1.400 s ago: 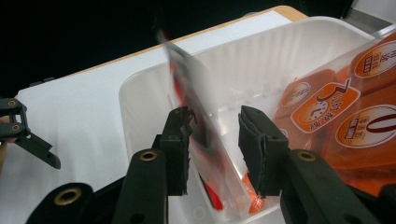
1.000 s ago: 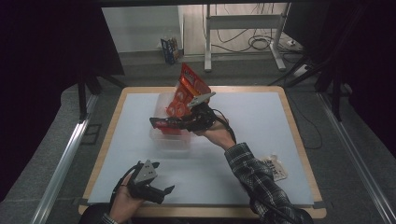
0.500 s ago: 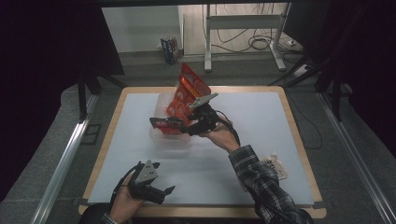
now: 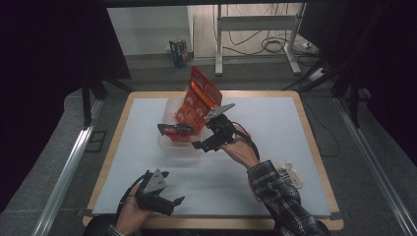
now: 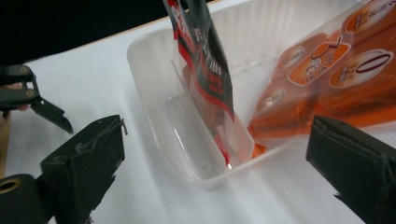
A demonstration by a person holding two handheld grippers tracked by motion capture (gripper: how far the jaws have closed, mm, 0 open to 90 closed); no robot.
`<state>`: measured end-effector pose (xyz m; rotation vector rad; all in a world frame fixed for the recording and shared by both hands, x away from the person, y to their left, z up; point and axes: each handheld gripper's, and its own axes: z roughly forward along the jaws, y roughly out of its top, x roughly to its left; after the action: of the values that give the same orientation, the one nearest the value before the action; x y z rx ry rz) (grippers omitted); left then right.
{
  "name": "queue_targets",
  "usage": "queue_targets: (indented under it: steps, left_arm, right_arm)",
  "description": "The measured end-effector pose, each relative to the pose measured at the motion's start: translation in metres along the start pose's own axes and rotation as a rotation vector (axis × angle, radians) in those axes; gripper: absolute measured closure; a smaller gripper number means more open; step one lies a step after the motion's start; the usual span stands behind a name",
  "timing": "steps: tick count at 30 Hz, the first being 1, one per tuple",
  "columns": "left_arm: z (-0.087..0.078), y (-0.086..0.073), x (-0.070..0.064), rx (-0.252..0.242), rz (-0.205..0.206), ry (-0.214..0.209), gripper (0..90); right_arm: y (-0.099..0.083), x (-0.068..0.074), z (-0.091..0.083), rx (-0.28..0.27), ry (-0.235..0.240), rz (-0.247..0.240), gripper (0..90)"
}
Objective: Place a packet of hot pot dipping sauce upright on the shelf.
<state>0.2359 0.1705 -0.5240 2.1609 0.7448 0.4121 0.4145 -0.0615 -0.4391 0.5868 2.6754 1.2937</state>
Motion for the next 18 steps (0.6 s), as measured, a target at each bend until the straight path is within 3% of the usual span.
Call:
queue_targets:
  steps: [14, 18]
  left_arm:
    - [0.001, 0.000, -0.001, 0.003, 0.010, 0.001, 3.0]
    - [0.001, 0.000, -0.001, 0.001, 0.010, 0.003, 3.0]
  right_arm:
    - [-0.020, 0.010, -0.014, -0.023, 0.034, -0.010, 1.6]
    - [-0.029, 0.011, -0.019, -0.015, 0.055, 0.025, 2.5]
